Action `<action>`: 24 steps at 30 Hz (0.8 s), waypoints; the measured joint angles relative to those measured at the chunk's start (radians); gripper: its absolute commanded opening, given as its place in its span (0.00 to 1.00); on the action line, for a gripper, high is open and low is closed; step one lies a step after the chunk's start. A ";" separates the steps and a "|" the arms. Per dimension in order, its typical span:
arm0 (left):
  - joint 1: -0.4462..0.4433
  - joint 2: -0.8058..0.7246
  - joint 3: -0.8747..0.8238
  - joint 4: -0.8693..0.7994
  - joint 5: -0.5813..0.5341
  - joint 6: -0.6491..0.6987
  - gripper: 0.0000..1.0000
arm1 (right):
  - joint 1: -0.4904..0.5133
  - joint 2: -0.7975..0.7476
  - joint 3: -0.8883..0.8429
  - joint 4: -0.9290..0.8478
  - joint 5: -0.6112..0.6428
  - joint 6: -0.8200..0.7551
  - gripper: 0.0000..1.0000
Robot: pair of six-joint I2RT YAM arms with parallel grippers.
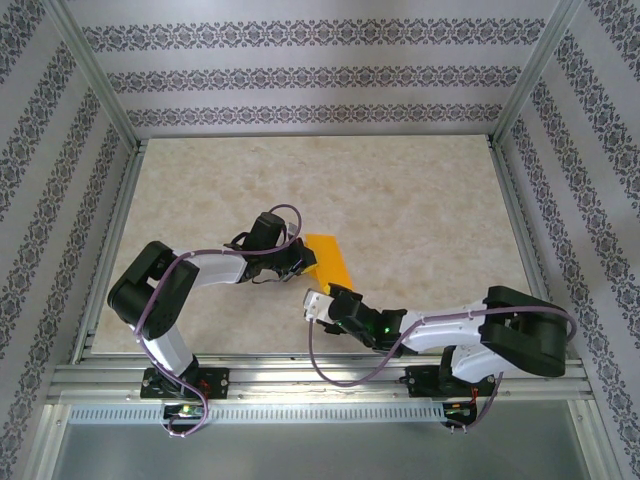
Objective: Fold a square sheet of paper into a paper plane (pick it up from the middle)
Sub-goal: Third fold the triangle at the center of the table.
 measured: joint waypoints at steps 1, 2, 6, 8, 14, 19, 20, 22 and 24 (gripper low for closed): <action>0.000 0.000 0.000 0.000 0.000 0.000 0.07 | 0.000 0.007 0.000 0.001 0.003 0.000 0.47; 0.000 0.000 0.000 0.000 0.000 0.000 0.07 | 0.000 0.011 0.000 0.003 0.006 0.001 0.47; 0.000 0.000 0.000 0.000 0.000 0.000 0.07 | 0.000 0.013 0.000 0.010 0.029 0.012 0.43; 0.000 0.000 0.000 0.000 0.000 0.000 0.07 | -0.001 0.013 0.000 0.012 0.038 0.024 0.42; 0.000 0.000 0.000 -0.001 0.000 0.000 0.07 | -0.009 0.013 -0.009 0.025 0.041 0.043 0.35; 0.000 -0.008 0.000 -0.006 0.000 0.001 0.07 | -0.009 0.013 -0.013 0.034 0.045 0.051 0.32; 0.000 -0.011 0.000 -0.007 0.000 0.001 0.07 | -0.009 0.013 -0.013 0.036 0.048 0.051 0.30; 0.000 -0.014 0.000 -0.007 0.000 0.001 0.07 | -0.009 0.011 -0.013 0.037 0.055 0.051 0.27; 0.000 -0.015 0.000 -0.007 0.000 0.001 0.07 | -0.009 0.006 -0.014 0.037 0.060 0.052 0.24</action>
